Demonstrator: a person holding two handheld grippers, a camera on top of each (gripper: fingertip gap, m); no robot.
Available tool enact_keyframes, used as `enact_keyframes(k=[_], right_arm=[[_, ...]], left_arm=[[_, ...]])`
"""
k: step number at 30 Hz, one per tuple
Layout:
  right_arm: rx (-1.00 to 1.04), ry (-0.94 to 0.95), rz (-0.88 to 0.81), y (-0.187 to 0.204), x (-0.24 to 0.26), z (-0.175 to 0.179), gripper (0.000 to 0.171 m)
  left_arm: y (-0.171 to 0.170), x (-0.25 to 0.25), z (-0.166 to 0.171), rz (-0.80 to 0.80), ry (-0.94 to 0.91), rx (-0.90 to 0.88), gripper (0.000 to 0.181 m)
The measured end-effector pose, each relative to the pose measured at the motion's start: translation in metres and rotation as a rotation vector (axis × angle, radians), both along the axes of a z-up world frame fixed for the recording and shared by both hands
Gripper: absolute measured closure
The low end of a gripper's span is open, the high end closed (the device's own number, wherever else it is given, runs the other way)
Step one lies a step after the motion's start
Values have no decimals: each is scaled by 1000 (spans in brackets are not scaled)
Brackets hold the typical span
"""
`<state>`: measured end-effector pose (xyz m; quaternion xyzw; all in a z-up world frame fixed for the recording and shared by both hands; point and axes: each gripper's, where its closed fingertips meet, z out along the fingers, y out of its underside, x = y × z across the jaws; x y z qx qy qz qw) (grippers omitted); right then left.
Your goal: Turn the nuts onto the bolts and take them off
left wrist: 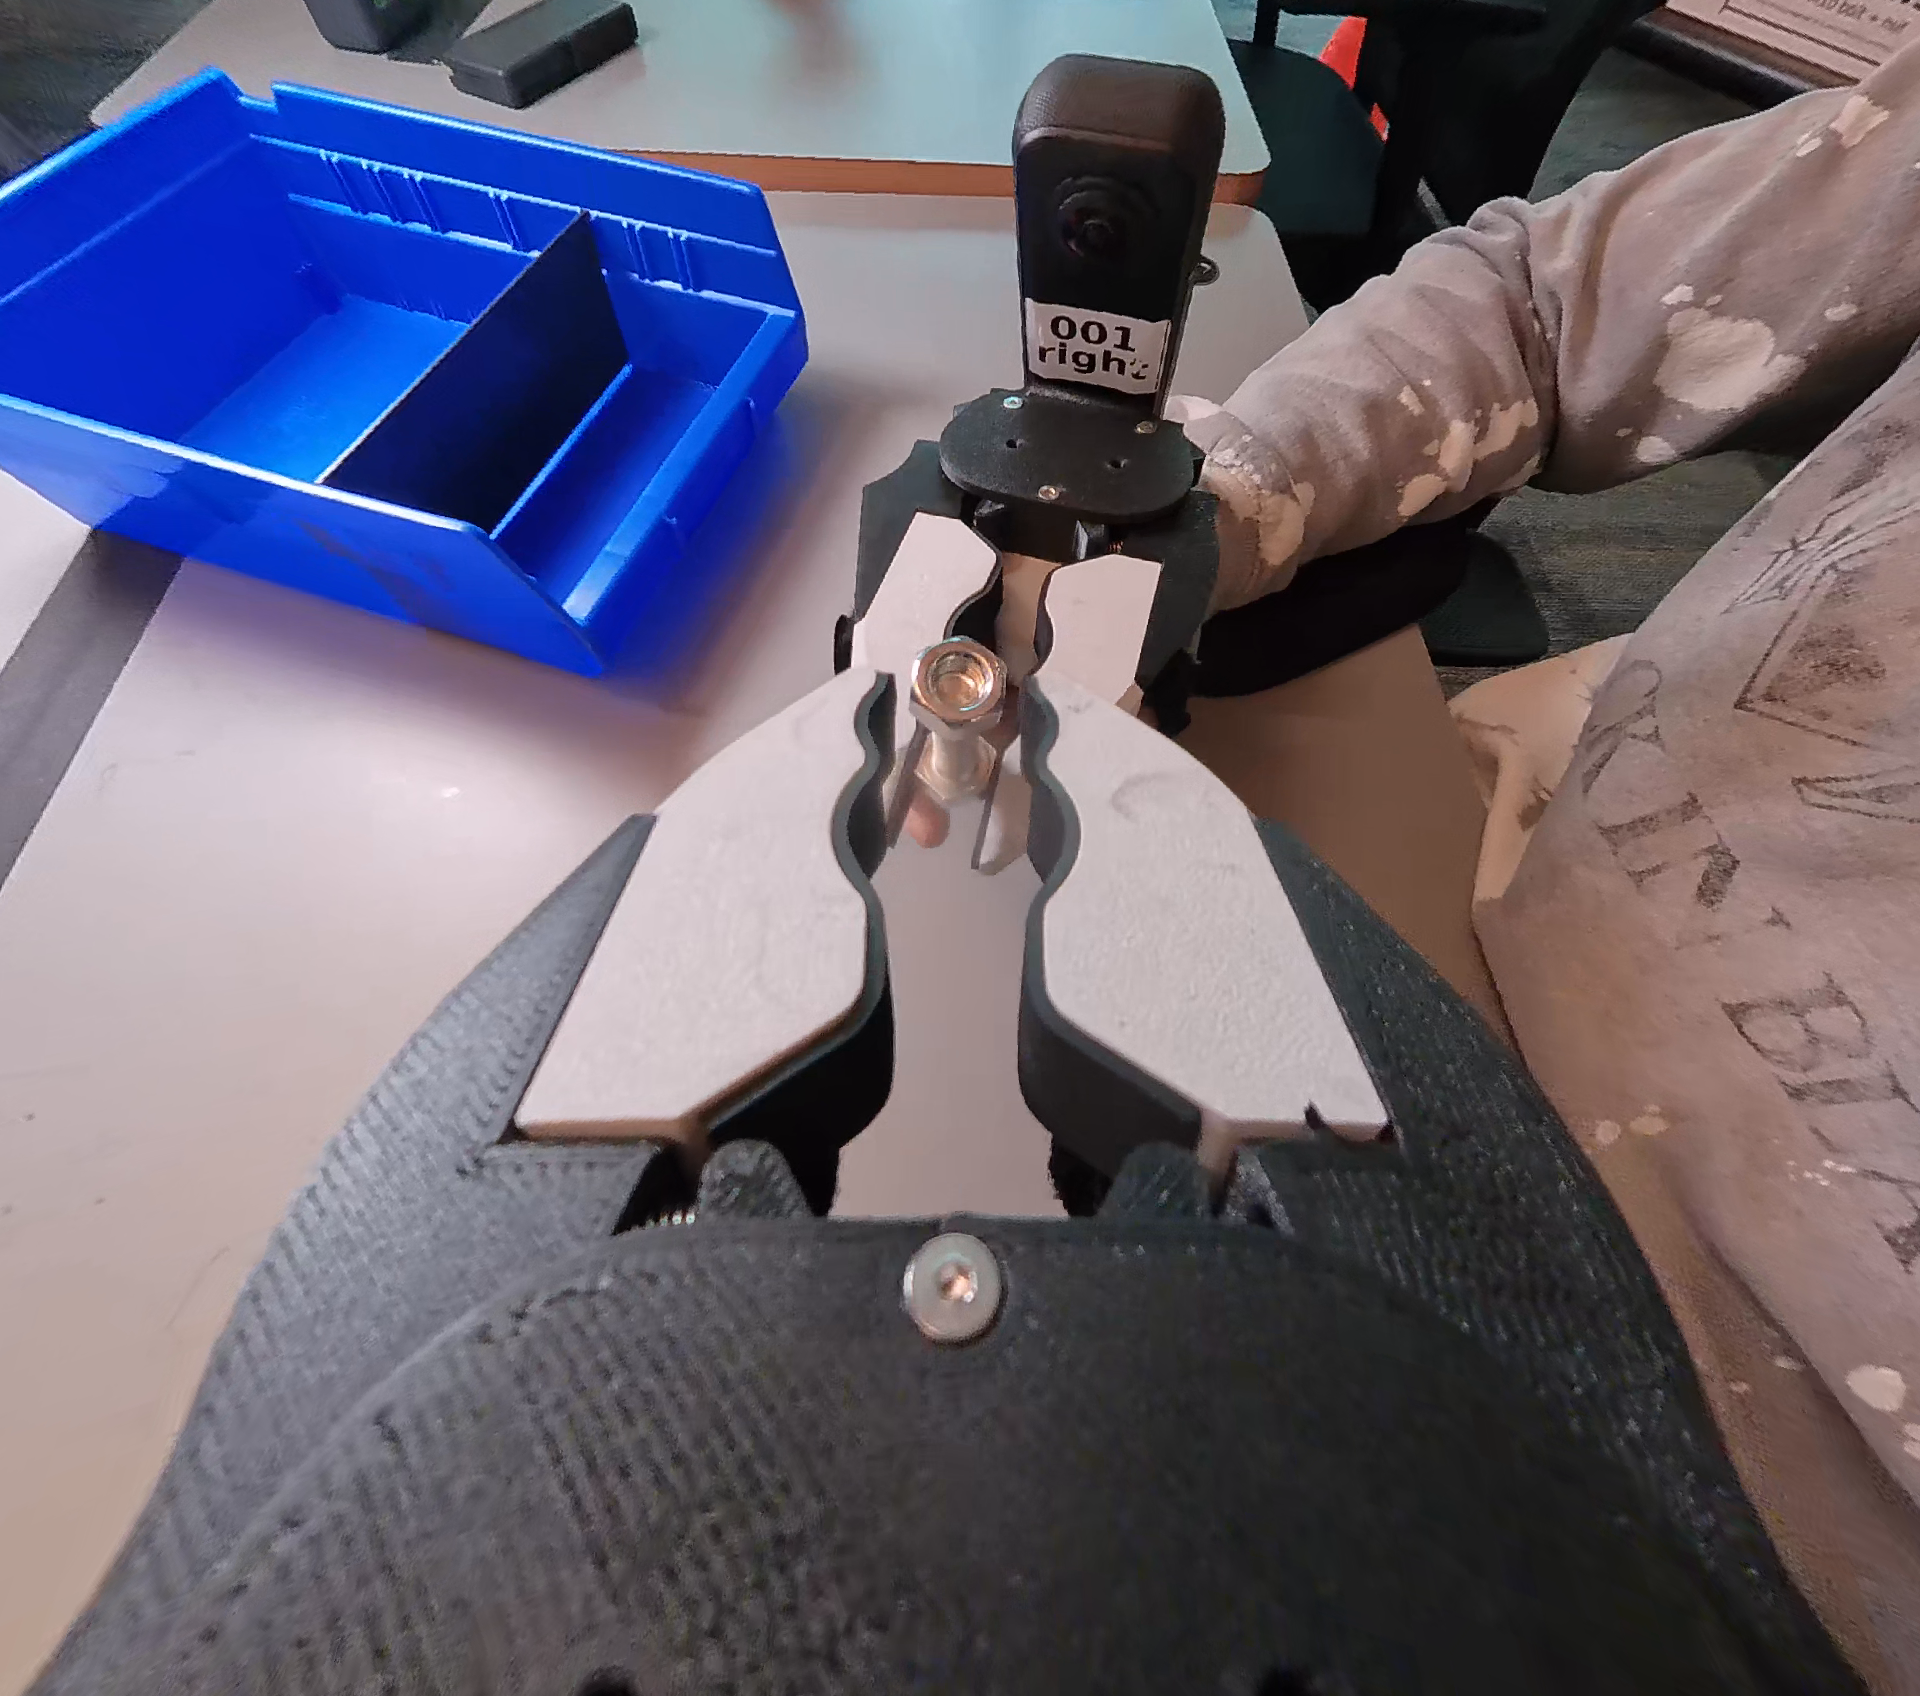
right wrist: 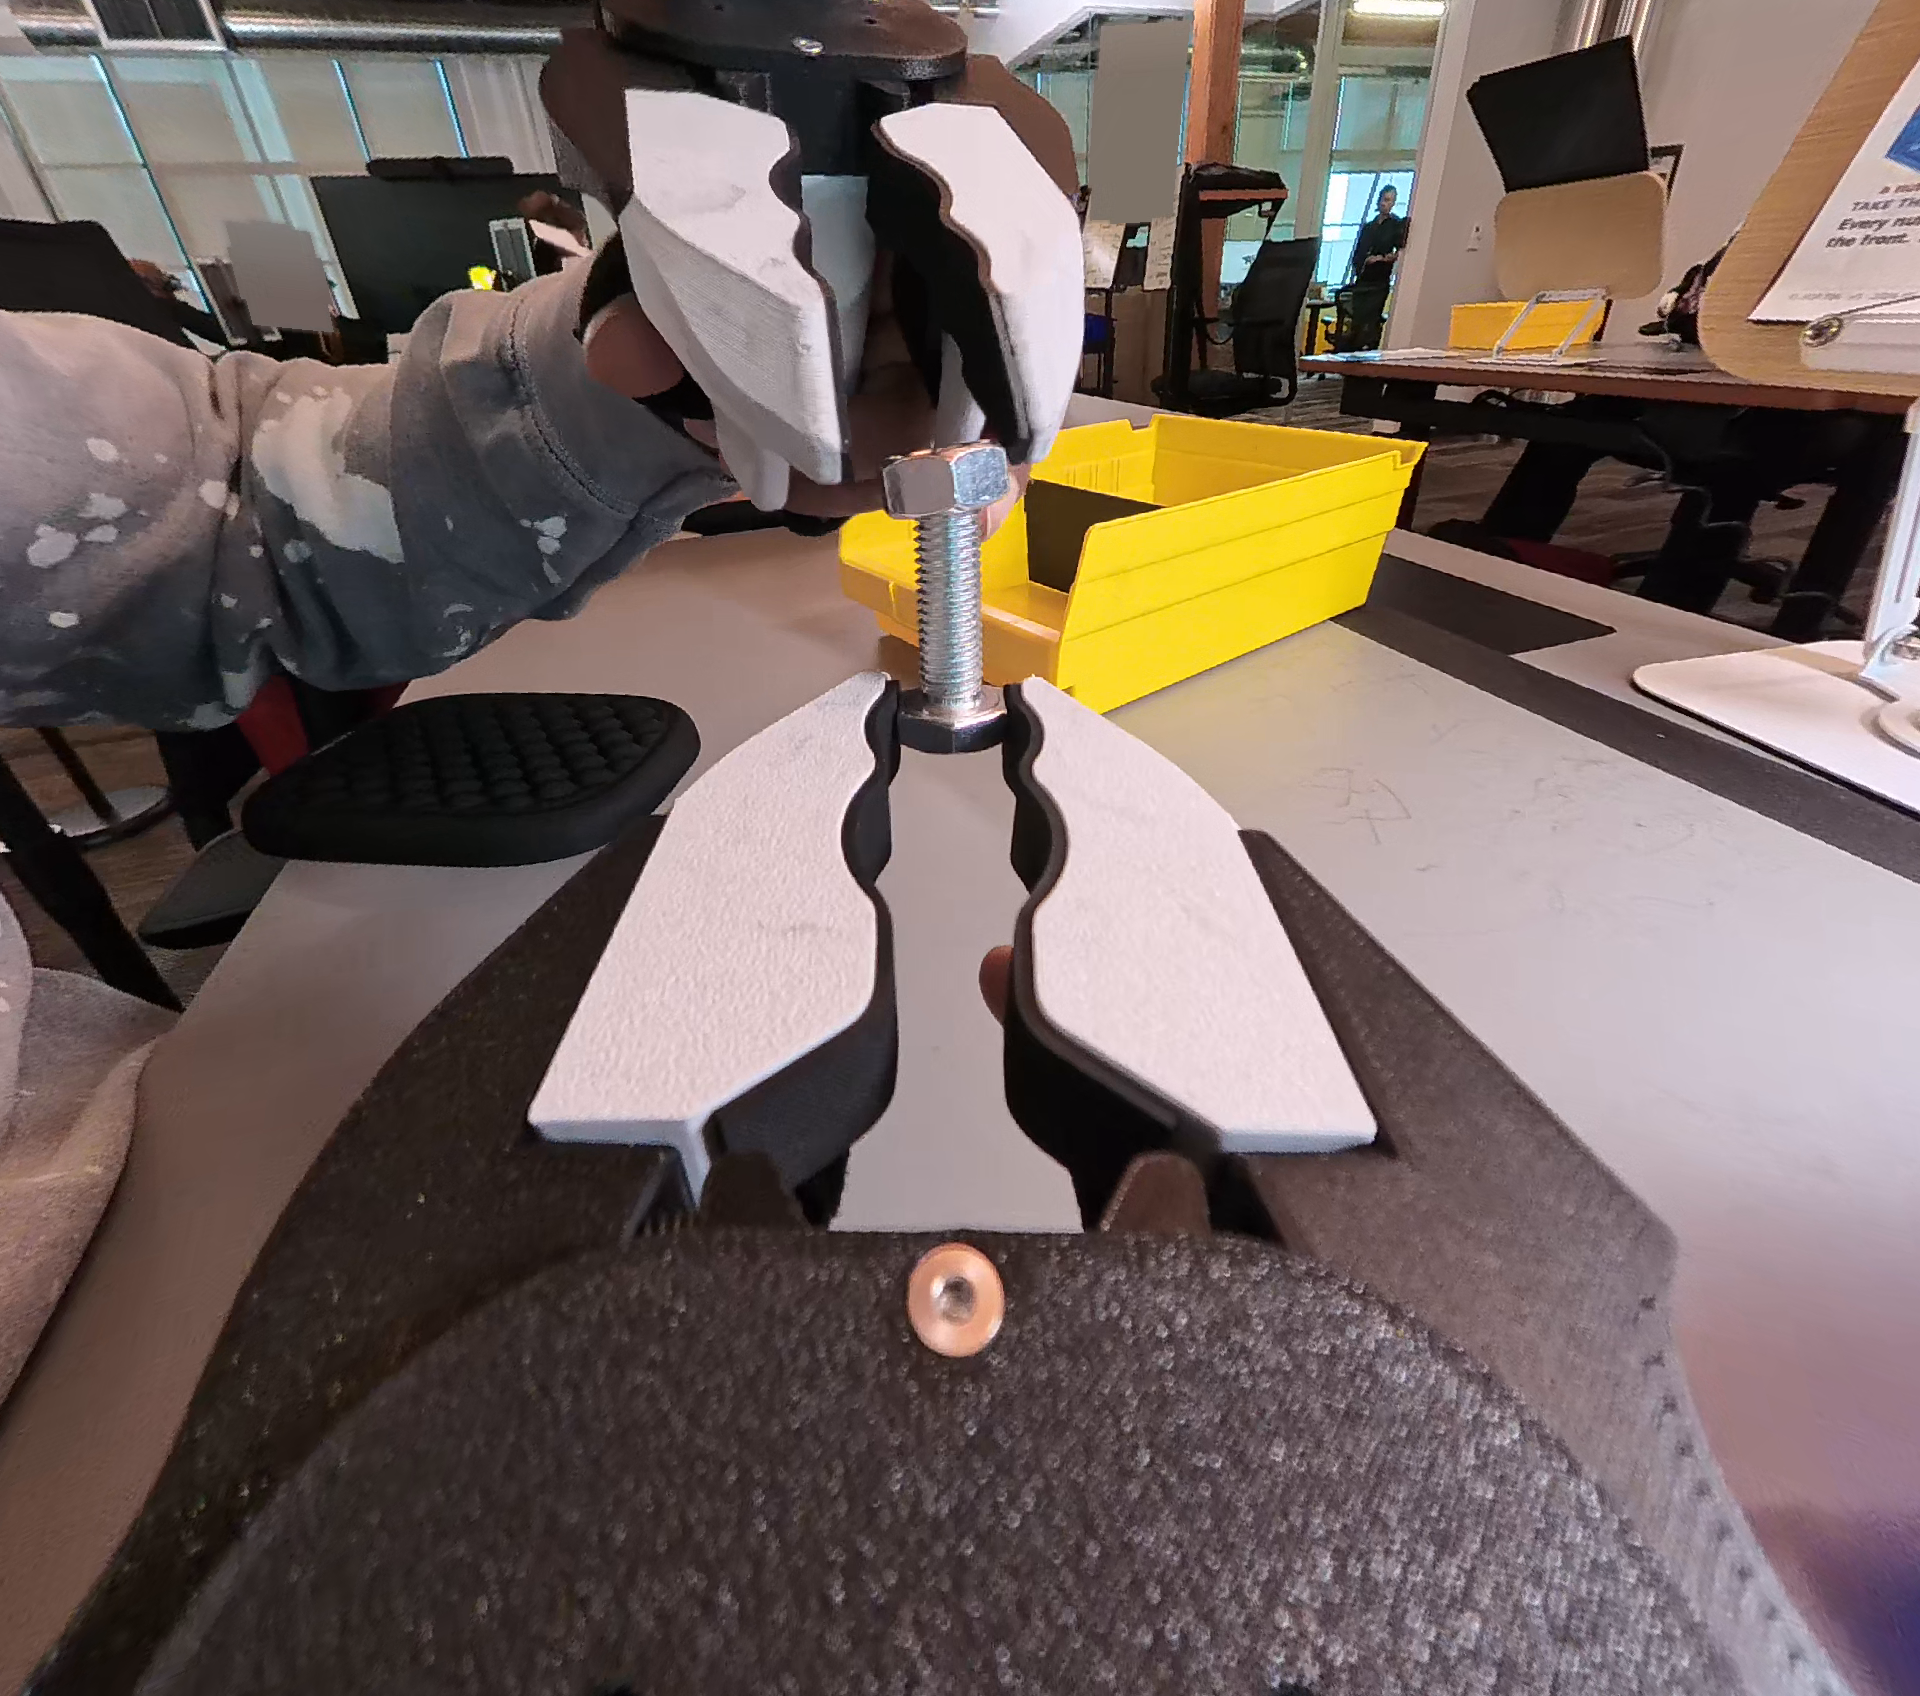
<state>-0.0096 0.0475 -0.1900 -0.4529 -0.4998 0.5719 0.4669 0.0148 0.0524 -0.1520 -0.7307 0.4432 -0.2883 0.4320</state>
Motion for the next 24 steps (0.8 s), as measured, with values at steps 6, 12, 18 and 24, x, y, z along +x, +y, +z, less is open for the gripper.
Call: enact_keyframes(k=[6, 12, 18, 24], right_arm=[[-3, 10, 11, -1, 1, 1, 153], [6, 15, 21, -4, 1, 2, 153], [19, -11, 39, -8, -1, -2, 153], [11, 9, 86, -14, 1, 1, 153]], left_arm=[[0, 0, 0, -7, -4, 1, 163], [-3, 2, 0, -30, 5, -10, 163], [-7, 2, -3, -59, 56, -10, 164], [-12, 1, -1, -104, 47, -13, 160]])
